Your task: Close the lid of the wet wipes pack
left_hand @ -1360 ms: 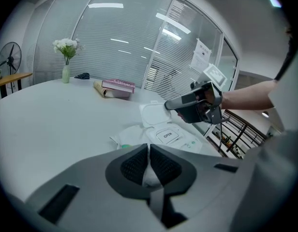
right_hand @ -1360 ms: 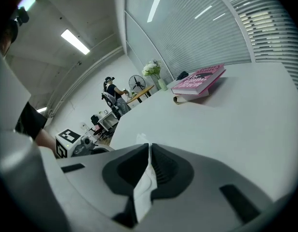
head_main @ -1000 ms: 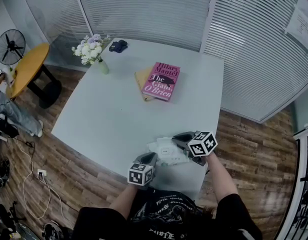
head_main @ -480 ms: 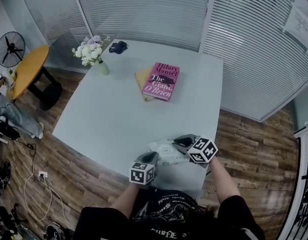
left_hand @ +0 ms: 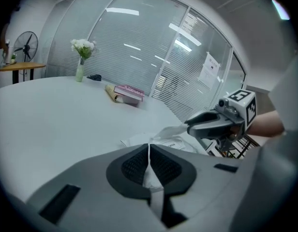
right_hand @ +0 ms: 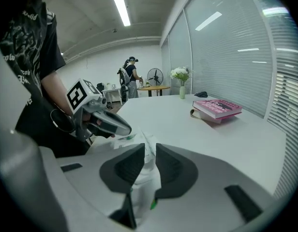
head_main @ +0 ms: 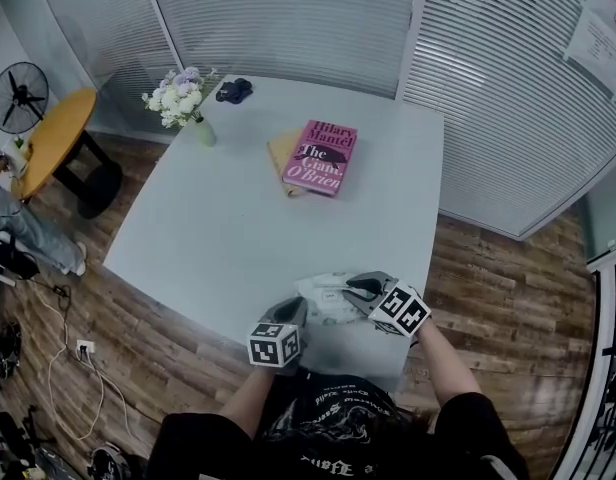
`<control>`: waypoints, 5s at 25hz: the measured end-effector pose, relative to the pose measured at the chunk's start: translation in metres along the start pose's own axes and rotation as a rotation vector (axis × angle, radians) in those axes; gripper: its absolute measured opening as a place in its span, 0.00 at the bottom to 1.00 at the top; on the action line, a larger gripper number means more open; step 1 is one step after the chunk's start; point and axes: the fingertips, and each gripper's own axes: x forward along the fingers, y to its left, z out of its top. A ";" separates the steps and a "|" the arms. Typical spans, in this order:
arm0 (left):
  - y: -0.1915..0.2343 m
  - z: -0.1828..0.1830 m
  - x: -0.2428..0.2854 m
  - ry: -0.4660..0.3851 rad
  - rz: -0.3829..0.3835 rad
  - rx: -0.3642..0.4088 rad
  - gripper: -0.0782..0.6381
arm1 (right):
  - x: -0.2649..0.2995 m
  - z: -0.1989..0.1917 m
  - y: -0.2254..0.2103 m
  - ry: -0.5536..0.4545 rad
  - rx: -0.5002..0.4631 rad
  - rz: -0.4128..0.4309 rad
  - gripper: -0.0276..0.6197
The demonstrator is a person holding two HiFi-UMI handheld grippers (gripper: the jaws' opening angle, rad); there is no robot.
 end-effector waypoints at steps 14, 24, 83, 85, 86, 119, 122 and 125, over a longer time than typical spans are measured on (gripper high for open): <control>-0.036 0.034 -0.001 -0.058 -0.054 0.130 0.13 | 0.006 -0.026 0.015 0.103 -0.187 -0.025 0.17; -0.059 0.013 0.022 0.052 -0.064 0.211 0.13 | 0.010 -0.034 0.021 0.132 -0.212 -0.011 0.18; -0.069 -0.024 0.046 0.246 -0.043 0.201 0.12 | -0.059 -0.048 0.002 -0.238 0.564 -0.364 0.07; -0.070 -0.024 0.049 0.277 -0.026 0.210 0.12 | -0.054 -0.047 0.007 -0.230 0.557 -0.344 0.07; -0.071 -0.023 0.049 0.286 -0.031 0.201 0.12 | -0.052 -0.046 0.009 -0.229 0.555 -0.335 0.07; -0.063 0.047 -0.078 -0.333 0.048 0.158 0.12 | -0.125 -0.026 0.005 -0.397 0.454 -0.592 0.04; -0.063 0.047 -0.083 -0.338 0.049 0.167 0.12 | -0.123 -0.020 0.010 -0.386 0.416 -0.593 0.04; -0.061 0.049 -0.086 -0.344 0.049 0.184 0.12 | -0.121 -0.015 0.012 -0.377 0.388 -0.600 0.04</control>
